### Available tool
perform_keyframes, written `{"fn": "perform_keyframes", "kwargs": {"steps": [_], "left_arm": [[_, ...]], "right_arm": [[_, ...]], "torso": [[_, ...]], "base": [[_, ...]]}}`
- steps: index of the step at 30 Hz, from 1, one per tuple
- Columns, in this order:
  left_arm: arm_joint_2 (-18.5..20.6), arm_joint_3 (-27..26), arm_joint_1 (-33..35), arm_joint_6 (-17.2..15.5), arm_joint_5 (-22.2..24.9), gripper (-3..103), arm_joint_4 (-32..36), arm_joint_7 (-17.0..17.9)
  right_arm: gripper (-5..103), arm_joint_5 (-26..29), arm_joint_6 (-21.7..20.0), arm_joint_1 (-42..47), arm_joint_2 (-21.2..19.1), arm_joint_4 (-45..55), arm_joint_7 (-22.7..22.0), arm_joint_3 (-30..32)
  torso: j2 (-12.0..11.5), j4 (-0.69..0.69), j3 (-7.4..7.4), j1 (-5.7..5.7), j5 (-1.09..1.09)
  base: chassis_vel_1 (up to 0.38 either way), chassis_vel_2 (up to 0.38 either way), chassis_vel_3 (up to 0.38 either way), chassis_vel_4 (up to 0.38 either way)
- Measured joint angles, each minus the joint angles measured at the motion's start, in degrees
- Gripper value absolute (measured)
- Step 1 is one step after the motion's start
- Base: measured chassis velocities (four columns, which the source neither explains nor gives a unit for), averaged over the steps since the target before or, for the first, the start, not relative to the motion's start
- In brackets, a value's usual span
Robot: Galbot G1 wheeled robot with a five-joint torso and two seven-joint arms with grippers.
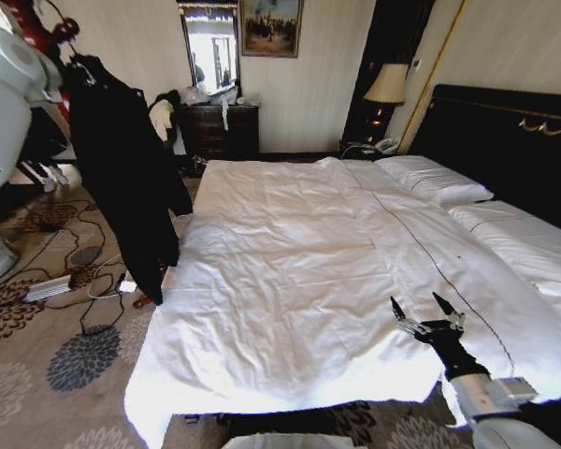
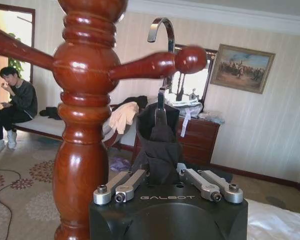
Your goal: Pick up the clothes from the bed and hang them on the clothes hanger.
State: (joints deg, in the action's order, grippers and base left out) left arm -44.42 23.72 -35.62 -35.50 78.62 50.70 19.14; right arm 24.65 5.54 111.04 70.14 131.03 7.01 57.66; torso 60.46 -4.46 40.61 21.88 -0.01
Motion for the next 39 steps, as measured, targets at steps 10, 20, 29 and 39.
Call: {"fn": "perform_keyframes", "kwargs": {"steps": [10, 20, 29, 39], "left_arm": [[-2.3, 0.3, 0.0, 0.0, -0.7, 18, -0.6, 0.0], [-1.3, -0.6, 0.9, 0.0, -0.5, 18, 0.7, 0.4], [-0.1, -1.3, 2.4, 0.0, -0.5, 18, 2.0, 0.5], [0.3, -1.9, 3.4, -0.1, -0.6, 18, 3.4, 0.9]], "right_arm": [[100, 0.0, 0.0, 0.0, 0.0, 0.0, 0.0, 0.0], [100, 0.0, 0.0, 0.0, 0.0, 0.0, 0.0, 0.0], [100, 0.0, 0.0, 0.0, 0.0, 0.0, 0.0, 0.0], [100, 0.0, 0.0, 0.0, 0.0, 0.0, 0.0, 0.0]], "torso": [[0.0, -0.01, 0.00, 0.00, 0.03], [0.0, -0.01, 0.00, 0.00, 0.02], [0.0, 0.00, 0.00, -0.01, 0.01], [0.0, 0.00, 0.00, -0.01, 0.01]], "base": [[0.000, 0.000, 0.000, 0.000], [0.000, 0.000, 0.000, 0.000], [0.000, 0.000, 0.000, 0.000], [0.000, 0.000, 0.000, 0.000]]}}
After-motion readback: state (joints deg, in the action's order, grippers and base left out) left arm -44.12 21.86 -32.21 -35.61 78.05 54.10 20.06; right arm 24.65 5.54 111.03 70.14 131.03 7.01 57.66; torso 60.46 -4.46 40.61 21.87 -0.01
